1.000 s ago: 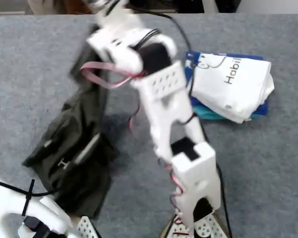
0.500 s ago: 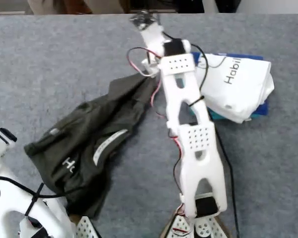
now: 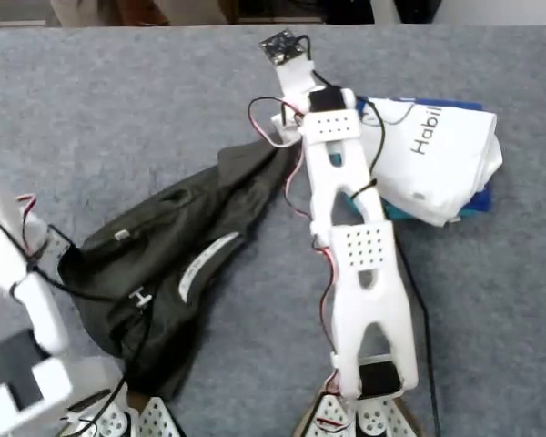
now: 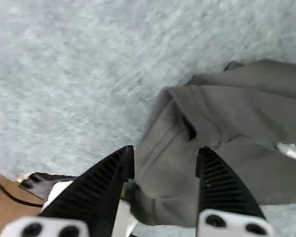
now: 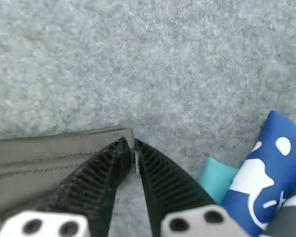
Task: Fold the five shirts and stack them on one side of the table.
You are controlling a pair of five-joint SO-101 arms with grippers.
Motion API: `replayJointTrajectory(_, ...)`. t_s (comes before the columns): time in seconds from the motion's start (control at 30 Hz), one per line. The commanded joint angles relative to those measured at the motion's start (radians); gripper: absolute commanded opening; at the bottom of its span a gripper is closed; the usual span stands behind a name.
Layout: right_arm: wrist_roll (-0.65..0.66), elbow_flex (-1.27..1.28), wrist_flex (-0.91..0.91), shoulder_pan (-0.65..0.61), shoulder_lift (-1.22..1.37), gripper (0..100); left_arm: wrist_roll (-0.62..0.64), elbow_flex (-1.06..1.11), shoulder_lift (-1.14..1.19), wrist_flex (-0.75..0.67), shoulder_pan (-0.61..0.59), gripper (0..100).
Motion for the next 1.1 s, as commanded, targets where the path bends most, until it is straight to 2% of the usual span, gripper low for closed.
replayJointTrajectory(0.0, -0.008, -0.053, -0.005, -0.018, -0.016, 0.2, 0.101, -0.120, 0.071, 0.000, 0.048, 21)
replayJointTrajectory(0.13, -0.008, -0.053, -0.005, -0.018, -0.015, 0.2, 0.210, -0.232, 0.134, 0.051, 0.035, 21)
replayJointTrajectory(0.4, -0.008, -0.053, -0.011, -0.021, -0.015, 0.2, 0.222, -0.364, 0.183, 0.120, 0.034, 21)
replayJointTrajectory(0.7, -0.008, -0.053, -0.011, -0.044, -0.013, 0.2, 0.224, -0.390, 0.194, 0.069, 0.069, 21)
replayJointTrajectory(0.83, -0.008, -0.053, -0.011, -0.047, -0.013, 0.2, 0.290, -0.387, 0.196, 0.058, 0.098, 21)
replayJointTrajectory(1.07, -0.008, -0.053, -0.011, -0.045, -0.013, 0.2, 0.285, -0.393, 0.340, 0.049, 0.087, 21)
